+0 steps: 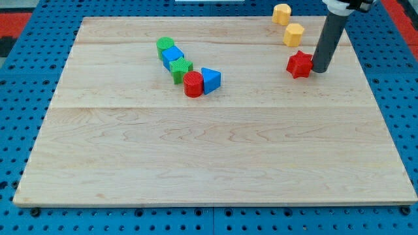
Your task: Move the red star towards the top right of the triangle
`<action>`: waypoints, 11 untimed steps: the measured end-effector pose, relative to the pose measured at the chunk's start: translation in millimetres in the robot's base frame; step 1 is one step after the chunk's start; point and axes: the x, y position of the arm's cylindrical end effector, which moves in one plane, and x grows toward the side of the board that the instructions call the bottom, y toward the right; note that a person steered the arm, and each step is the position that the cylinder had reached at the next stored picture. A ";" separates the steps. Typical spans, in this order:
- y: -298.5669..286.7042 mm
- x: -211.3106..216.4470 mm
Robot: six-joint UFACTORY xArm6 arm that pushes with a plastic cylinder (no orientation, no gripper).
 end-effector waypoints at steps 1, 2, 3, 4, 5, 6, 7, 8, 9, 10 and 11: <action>7.8 0.1; 43.0 0.2; 93.0 0.2; 137.3 -0.6; 134.6 -12.0; 99.6 -12.3; 58.2 -13.2; 49.4 -15.6; 49.4 -26.6; 28.5 -30.6; 3.8 -23.9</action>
